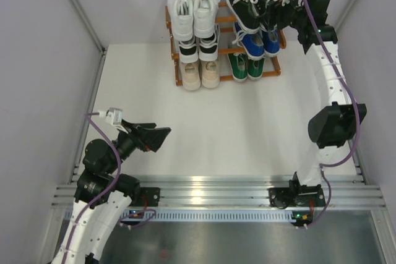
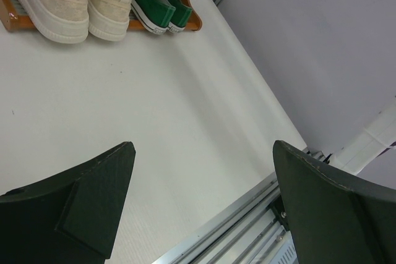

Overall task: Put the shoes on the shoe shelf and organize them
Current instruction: Adjust the shoe at the shoe shelf, then reset both arms

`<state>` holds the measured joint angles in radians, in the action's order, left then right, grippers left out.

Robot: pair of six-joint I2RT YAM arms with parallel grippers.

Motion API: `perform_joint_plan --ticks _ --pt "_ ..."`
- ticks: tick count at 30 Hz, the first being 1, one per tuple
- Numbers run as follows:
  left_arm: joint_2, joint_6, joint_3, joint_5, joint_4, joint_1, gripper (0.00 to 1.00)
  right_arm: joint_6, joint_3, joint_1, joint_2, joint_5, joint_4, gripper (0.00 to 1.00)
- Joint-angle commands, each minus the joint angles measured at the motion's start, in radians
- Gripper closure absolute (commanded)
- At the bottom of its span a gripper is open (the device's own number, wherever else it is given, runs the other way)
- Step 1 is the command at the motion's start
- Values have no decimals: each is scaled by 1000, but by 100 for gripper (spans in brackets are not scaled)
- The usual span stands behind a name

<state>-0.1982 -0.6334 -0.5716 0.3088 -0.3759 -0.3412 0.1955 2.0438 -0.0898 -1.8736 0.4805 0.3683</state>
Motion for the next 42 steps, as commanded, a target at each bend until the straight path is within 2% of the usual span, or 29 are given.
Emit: perform_joint_plan --ticks 1,3,5,8,11,12,13,14,17,22,24,27,33,38,42 --pt "5 9 -13 3 17 2 2 25 -3 -11 117 -40 -15 28" --pt "-4 18 -20 -2 23 2 2 51 -22 -11 171 -59 -5 19" --pt "-26 40 -40 -7 26 2 2 77 -22 -7 204 -88 26 15" --pt "-75 93 -79 -27 26 2 2 123 -69 -1 337 -123 80 1" --pt "-127 162 -115 -60 26 4 2 127 -268 13 474 -203 8 1" --pt "-136 184 -140 -69 26 4 1 122 -416 16 585 -236 -20 1" --pt "-157 205 -152 -100 26 4 1 105 -498 16 646 -316 -111 0" --pt "-168 254 -165 -114 26 2 2 73 -567 18 703 -351 -133 1" --pt "-207 355 -208 -200 26 2 2 71 -692 21 849 -402 -2 1" --pt "-288 491 -237 -357 22 2 2 50 -939 25 1117 -476 93 1" --pt "-319 532 -234 -428 14 2 2 -5 -997 74 1189 -476 147 1" --pt "-359 567 -211 -464 22 4 2 -73 -1085 139 1263 -522 162 0" --pt "-324 532 -130 -473 57 2 2 -226 -1227 188 1329 -663 95 1" --pt "-255 497 -35 -493 66 1 1 -315 -1274 220 1337 -737 61 1" --pt "-207 489 5 -485 84 2 2 -355 -1291 231 1332 -737 54 1"
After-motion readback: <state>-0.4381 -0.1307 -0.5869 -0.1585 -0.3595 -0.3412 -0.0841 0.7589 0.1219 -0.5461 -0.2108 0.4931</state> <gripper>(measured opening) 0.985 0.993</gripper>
